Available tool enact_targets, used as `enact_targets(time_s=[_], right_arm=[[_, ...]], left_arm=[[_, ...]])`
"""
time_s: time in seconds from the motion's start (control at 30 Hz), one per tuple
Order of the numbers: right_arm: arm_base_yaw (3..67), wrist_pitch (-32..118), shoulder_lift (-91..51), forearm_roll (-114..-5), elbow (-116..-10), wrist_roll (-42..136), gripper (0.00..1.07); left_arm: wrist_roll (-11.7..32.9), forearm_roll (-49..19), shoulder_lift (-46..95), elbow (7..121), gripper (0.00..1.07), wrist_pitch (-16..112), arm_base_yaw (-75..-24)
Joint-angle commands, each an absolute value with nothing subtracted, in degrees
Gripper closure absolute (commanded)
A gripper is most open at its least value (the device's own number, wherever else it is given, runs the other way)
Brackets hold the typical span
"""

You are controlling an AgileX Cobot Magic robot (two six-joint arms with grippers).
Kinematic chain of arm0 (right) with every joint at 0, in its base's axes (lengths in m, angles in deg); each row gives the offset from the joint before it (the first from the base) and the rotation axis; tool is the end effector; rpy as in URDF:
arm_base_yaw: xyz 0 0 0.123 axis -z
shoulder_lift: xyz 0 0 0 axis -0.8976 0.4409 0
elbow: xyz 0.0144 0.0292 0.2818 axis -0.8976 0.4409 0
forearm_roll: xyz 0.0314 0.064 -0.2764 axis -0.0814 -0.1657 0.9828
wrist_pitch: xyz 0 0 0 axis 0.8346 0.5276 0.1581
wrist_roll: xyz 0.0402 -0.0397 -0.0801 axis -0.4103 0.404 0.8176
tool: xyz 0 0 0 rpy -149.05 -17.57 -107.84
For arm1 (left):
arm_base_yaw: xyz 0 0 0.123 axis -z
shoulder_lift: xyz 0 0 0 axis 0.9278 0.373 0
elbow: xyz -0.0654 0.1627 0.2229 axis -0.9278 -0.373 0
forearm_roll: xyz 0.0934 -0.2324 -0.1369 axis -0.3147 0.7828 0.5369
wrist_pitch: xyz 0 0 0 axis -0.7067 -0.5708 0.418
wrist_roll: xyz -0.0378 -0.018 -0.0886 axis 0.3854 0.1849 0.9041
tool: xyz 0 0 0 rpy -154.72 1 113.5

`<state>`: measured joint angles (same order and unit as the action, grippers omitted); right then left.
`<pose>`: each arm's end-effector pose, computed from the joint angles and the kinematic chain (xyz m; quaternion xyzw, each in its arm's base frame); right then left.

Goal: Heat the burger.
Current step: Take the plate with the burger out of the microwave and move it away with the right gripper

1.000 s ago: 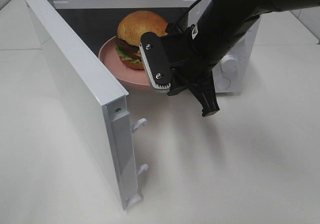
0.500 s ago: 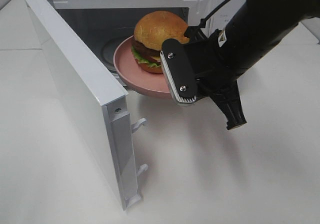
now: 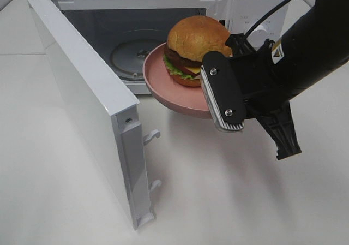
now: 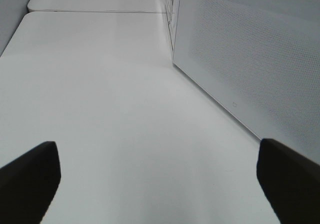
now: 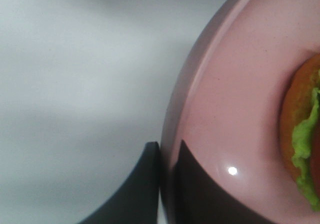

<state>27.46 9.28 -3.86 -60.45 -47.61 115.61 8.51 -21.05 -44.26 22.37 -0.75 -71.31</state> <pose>0.2614 0.1943 0.2066 -0.7803 0.5624 -0.0770 0.2625 0.0320 -0.0110 0.2936 0.0227 0.8454 -0.0331 0.5326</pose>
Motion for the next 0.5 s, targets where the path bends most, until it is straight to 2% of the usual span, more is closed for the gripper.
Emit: enact_targets(time_s=[0.03, 0.5], right_arm=[[27.74, 10.83, -6.66, -58.9, -47.15, 112.8, 1.07], [26.26, 9.23, -15.32, -57.24, -39.65, 109.25, 1.07]], left_arm=[[8.91, -20.87, -45.12, 22.14, 0.06, 0.0, -71.54], [8.91, -20.87, -45.12, 22.14, 0.06, 0.0, -71.54]])
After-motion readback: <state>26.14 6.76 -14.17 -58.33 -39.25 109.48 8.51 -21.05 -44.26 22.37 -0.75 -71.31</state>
